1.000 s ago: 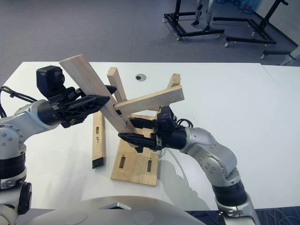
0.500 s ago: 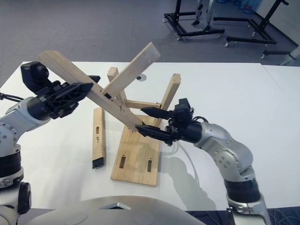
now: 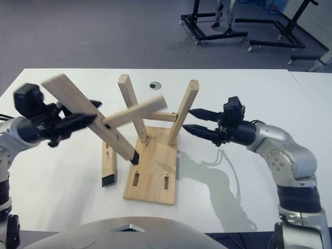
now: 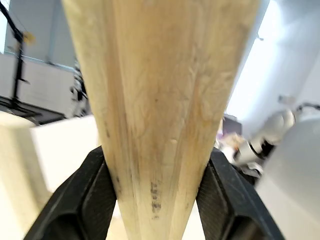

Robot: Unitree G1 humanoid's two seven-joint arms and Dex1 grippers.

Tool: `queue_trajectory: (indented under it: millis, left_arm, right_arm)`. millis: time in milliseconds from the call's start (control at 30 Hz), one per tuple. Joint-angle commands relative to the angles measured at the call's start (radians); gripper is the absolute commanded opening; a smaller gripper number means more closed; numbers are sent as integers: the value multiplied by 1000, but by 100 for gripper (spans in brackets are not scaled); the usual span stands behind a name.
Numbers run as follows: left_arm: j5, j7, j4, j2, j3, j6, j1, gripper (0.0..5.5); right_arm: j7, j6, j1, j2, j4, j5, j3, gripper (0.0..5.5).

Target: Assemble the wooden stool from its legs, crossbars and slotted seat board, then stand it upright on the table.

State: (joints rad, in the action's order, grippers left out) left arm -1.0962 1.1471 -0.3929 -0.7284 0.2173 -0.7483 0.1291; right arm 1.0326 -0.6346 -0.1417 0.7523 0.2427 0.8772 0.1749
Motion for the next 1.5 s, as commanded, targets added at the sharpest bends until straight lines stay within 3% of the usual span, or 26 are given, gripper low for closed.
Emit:
queue_trajectory:
  millis: [33, 300, 533, 700, 1100, 1500]
  left_arm:
    - [106, 104, -5, -73, -75, 33, -1, 204]
    - [218, 99, -30, -34, -144, 105, -22, 204]
    - [60, 54, -87, 2, -90, 46, -26, 204]
    - [75, 49, -100, -9, -110, 50, -32, 204]
    - [226, 20, -66, 56, -244, 116, -47, 204]
    - [491, -13, -100, -37, -372, 250, -44, 204]
  right_arm:
    - [19, -25, -53, 35, -38, -17, 10, 341]
    - [44, -92, -92, 45, -38, -5, 0, 341]
    - [41, -106, -102, 37, -77, -32, -7, 341]
    - [46, -113, -110, 31, -90, -39, -17, 341]
    - [69, -84, -158, 28, -150, -100, -43, 341]
    - [5, -87, -157, -35, -119, -89, -21, 341]
